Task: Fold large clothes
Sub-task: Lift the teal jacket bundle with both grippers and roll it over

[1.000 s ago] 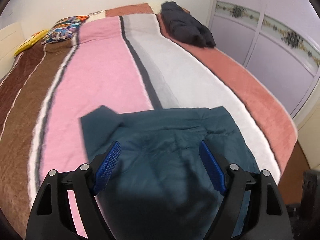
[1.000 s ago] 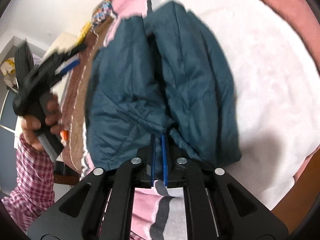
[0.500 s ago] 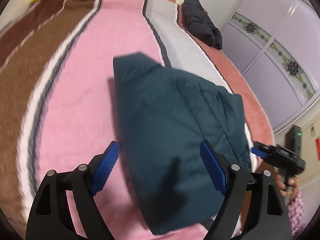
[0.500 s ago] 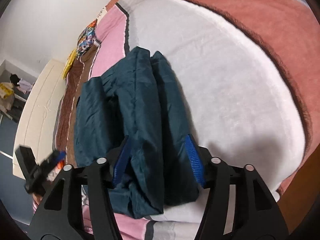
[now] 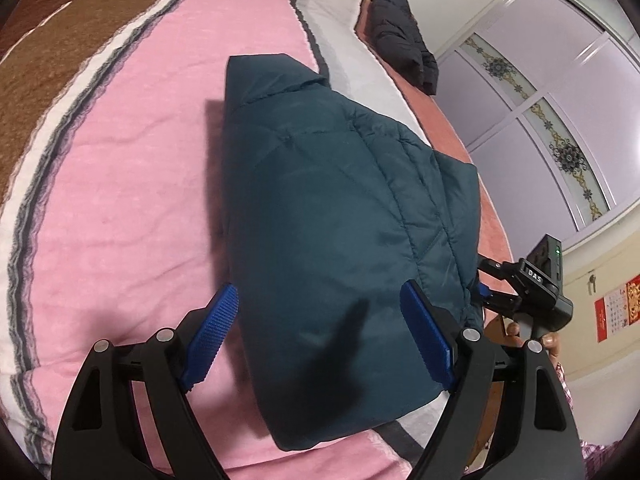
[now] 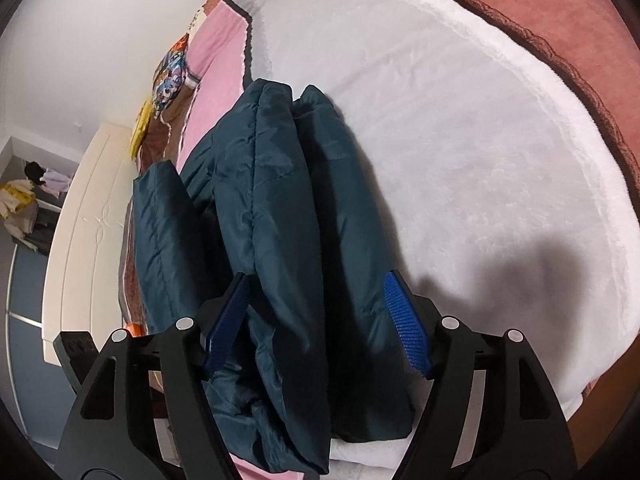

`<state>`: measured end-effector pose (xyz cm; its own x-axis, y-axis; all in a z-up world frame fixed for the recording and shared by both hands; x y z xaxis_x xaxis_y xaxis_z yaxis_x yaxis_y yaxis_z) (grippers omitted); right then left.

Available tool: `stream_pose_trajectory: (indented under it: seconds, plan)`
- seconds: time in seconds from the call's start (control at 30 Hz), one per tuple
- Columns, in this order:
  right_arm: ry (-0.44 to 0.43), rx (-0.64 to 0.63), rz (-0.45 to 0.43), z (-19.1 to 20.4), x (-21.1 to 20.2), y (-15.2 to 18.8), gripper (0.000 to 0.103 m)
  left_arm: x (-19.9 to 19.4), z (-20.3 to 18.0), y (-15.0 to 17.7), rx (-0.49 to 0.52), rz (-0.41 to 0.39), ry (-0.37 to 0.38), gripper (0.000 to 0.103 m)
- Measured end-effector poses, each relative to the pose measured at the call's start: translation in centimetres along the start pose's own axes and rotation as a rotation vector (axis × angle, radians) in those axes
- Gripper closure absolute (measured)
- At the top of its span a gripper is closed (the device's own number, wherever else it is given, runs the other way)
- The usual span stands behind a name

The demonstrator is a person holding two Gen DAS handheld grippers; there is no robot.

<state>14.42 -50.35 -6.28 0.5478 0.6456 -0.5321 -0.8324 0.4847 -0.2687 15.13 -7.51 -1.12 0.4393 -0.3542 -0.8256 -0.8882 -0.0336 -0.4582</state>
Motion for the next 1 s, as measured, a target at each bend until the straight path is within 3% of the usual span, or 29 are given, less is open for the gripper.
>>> stream_pose_trajectory:
  seconds: [0.73,1.0]
  plan:
    - [-0.003,0.016,0.017,-0.8,1.2,-0.6,0.029,1.5,-0.2,-0.6,-0.004,0.025,0.064,0.023]
    - [0.025,0.032,0.062,-2.0,3.1,-0.8,0.025,3.4,0.6,-0.9,-0.021,0.05,0.055,0.018]
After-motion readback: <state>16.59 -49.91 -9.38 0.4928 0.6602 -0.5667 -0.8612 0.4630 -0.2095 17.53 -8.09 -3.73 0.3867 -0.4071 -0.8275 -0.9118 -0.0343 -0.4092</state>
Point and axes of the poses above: each gripper's, at about its wrist camera, not at the fingertips, and x roughly the way its jaws point, z to its left, y to its underside, the point moved 2 cm from there along x, roughly the way its jaws point, and after that the axes turned 13 degrees about -y, right-handed, at the moved point
